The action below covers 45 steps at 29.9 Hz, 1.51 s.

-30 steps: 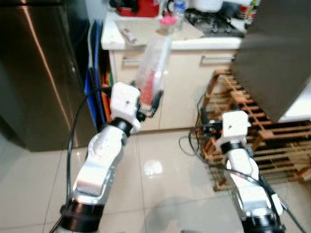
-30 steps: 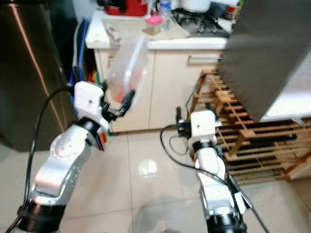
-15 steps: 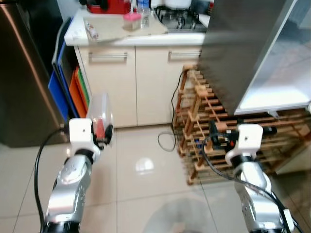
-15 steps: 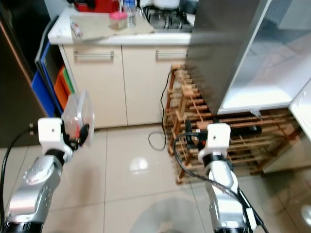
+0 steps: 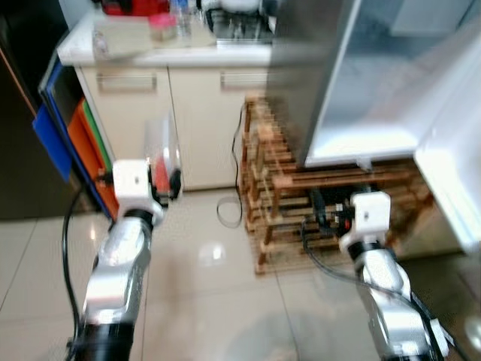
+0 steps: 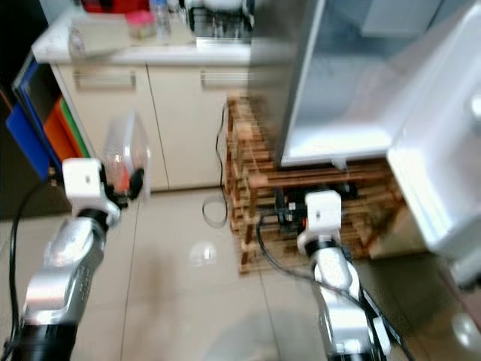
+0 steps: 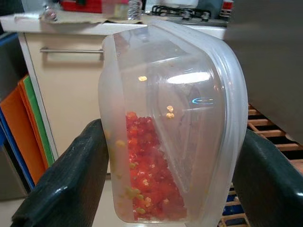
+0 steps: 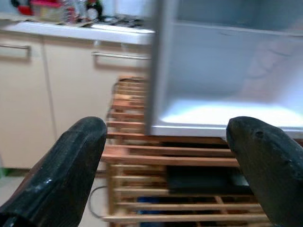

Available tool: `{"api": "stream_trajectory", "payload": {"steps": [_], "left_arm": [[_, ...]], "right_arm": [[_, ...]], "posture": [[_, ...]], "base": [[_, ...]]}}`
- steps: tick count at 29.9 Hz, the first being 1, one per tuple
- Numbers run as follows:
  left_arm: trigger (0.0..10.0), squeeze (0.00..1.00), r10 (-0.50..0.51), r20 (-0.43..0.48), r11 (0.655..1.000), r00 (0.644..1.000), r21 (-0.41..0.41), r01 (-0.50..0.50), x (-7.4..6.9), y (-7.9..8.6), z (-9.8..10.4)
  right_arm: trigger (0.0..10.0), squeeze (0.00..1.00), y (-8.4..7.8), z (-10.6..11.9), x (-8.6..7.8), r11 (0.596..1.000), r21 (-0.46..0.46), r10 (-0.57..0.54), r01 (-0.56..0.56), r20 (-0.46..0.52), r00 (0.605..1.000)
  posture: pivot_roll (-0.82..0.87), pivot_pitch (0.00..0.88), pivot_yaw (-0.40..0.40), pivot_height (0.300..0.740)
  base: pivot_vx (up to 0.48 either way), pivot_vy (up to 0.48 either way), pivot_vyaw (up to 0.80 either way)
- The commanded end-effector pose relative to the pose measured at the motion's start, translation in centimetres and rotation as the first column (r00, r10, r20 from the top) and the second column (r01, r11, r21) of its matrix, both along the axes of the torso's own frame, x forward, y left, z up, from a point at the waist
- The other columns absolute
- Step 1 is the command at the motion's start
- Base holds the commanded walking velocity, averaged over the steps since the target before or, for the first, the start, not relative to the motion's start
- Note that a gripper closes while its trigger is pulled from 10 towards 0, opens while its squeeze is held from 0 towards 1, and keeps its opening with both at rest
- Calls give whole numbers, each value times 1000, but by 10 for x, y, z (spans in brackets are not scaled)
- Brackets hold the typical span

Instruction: Restocking fridge

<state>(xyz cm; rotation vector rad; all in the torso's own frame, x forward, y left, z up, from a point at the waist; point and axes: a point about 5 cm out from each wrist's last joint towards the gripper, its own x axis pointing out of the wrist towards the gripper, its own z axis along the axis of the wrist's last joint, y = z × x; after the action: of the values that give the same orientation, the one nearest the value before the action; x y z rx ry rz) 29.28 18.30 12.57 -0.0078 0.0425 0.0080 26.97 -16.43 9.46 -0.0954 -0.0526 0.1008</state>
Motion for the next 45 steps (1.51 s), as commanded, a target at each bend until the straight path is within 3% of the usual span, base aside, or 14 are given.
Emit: {"api": "stream_trajectory", "payload": {"steps": [1,12,30,45], "left_arm": [[10000,0,-31,21,999,999,-12,31,4,-11,4],[10000,0,-48,40,999,998,11,48,3,-19,5],[10000,0,-71,95,997,993,15,70,3,-32,15],[10000,0,-56,95,998,994,6,56,5,-32,16]], "right_arm": [[10000,0,-14,-4,0,998,-29,-53,53,-18,998],[10000,0,-17,1,3,996,-71,-50,51,23,998],[10000,0,-11,0,0,996,-81,-25,28,31,999],[10000,0,-8,-3,0,997,-82,-10,12,20,1000]], "posture": [[-38,0,13,740],[-38,0,11,740],[-49,0,11,740],[-50,0,10,740]], "base": [[285,-382,-694],[351,-321,-230],[0,0,0],[426,-123,0]]}}
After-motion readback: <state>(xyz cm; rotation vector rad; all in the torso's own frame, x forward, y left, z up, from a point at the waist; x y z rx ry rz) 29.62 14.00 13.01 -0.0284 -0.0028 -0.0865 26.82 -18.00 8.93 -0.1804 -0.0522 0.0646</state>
